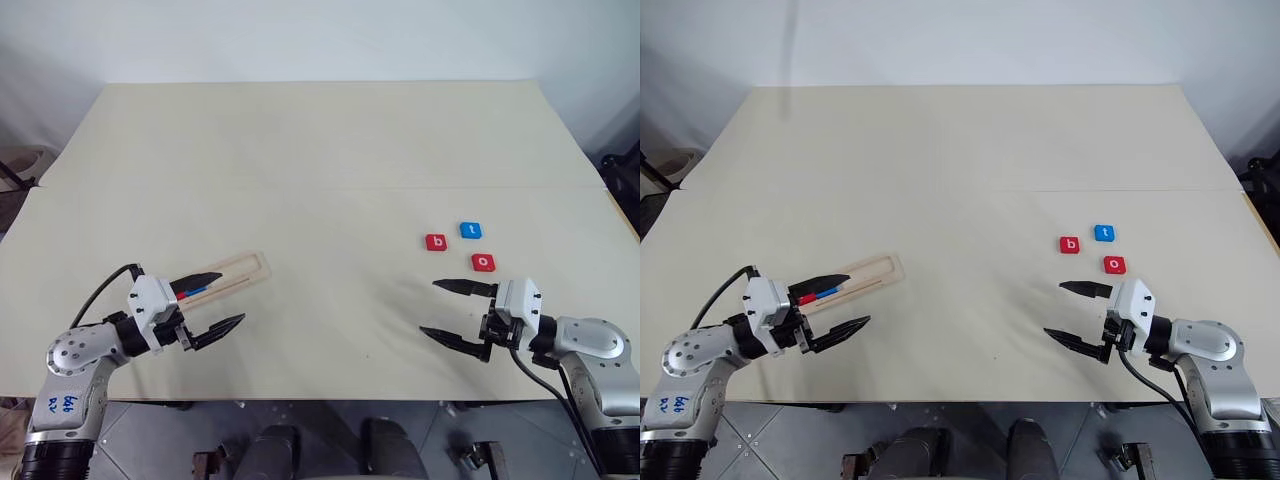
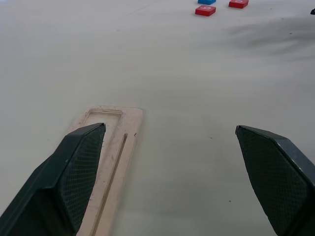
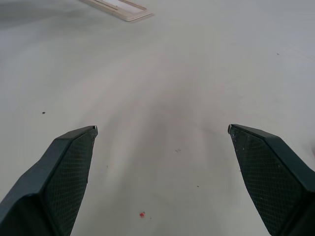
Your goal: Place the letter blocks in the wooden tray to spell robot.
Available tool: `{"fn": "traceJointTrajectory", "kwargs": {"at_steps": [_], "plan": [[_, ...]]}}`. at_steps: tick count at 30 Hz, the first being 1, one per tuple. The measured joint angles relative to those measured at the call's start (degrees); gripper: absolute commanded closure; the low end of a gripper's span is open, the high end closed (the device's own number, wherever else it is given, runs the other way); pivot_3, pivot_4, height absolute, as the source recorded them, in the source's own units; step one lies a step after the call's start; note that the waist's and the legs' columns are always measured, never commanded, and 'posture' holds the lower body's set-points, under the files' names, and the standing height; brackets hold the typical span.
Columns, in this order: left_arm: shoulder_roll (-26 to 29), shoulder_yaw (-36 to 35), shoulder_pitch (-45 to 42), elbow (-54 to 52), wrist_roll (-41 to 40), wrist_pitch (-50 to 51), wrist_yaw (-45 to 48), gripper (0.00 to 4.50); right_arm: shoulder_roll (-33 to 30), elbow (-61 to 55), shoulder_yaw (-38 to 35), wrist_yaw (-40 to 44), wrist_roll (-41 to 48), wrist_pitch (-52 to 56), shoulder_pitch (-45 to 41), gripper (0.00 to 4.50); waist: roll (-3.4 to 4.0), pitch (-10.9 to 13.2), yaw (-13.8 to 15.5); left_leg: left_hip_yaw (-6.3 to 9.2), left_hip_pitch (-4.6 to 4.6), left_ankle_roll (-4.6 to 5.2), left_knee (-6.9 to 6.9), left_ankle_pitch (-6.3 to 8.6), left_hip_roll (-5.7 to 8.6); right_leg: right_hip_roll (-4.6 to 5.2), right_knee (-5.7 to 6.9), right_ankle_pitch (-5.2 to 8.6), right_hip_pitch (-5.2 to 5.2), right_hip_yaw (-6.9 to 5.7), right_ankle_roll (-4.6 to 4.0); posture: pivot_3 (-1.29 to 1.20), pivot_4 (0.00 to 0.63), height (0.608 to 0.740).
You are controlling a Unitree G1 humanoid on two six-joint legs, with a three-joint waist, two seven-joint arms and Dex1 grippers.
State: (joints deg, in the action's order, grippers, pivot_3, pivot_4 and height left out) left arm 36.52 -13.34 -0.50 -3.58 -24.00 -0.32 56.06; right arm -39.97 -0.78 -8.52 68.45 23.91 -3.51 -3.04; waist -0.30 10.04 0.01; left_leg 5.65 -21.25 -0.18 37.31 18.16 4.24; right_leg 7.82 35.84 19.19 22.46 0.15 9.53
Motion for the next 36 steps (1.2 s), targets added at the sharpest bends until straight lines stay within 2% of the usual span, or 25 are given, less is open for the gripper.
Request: {"fn": "traceJointTrajectory", "kwargs": {"at_steps": [6,11,18,22,25,29,36], "plan": [[0.33,-0.31,-0.73,-0.02,0.25,-0.28,-1.06,0.00,0.01,0.01,1.14,0.01,-0.01,0.00,-0.45,0.04,0.00,0.00,-0.07,0.00,0.00,0.00,-0.01,0.00,0.00,0.00,-0.01,0.00,0.00,0.00,0.00,0.00,0.150,0.740],[0.07,-3.02,3.41,-0.26,0.01,-0.33,-3.41,0.00,0.96,0.05,2.27,-0.02,0.19,0.60,-2.28,0.04,0.00,0.00,-0.29,0.00,0.01,-0.01,-0.02,0.01,-0.03,-0.03,0.00,0.00,0.02,0.01,0.00,0.00,0.150,0.740],[-2.27,-14.19,12.65,1.20,-0.49,-2.20,-9.72,0.00,6.52,-4.47,7.06,-1.30,2.00,4.10,-7.39,0.04,0.00,0.00,-0.11,0.00,-0.01,-0.04,-0.03,0.03,-0.05,-0.03,-0.06,0.00,0.02,0.01,-0.02,0.00,0.150,0.740],[-4.10,-20.36,18.54,5.73,-0.66,-3.86,-12.04,0.00,8.42,-9.42,9.91,-1.75,2.64,4.90,-7.11,0.04,0.00,0.00,-0.06,0.01,-0.01,-0.04,-0.02,0.06,-0.05,-0.03,-0.08,0.00,0.01,0.01,-0.02,0.00,0.150,0.740],[-4.20,-22.34,21.17,7.37,-1.56,-4.08,-11.44,0.00,8.46,-11.65,10.70,-1.74,2.65,4.97,-6.57,0.04,-0.05,-0.02,0.64,0.03,-0.01,-0.01,0.04,0.08,-0.04,-0.01,-0.12,0.00,-0.05,-0.01,-0.03,0.00,0.150,0.740],[-3.48,-22.23,21.11,7.66,-2.19,-2.97,-9.67,0.00,8.12,-12.32,10.63,-1.61,2.62,4.97,-5.59,0.04,-0.07,-0.04,1.37,0.04,-0.01,0.01,0.04,0.09,-0.03,-0.01,-0.17,-0.01,-0.07,-0.01,-0.04,0.00,0.150,0.740],[5.89,-15.92,11.56,8.21,-2.59,-0.38,-0.20,0.00,5.63,-12.45,8.37,-0.91,3.13,4.83,-3.04,0.04,-0.06,-0.04,1.14,0.04,0.00,-0.01,-0.08,0.09,-0.05,-0.03,-0.16,-0.02,-0.01,-0.02,-0.07,0.00,0.150,0.740]]}}
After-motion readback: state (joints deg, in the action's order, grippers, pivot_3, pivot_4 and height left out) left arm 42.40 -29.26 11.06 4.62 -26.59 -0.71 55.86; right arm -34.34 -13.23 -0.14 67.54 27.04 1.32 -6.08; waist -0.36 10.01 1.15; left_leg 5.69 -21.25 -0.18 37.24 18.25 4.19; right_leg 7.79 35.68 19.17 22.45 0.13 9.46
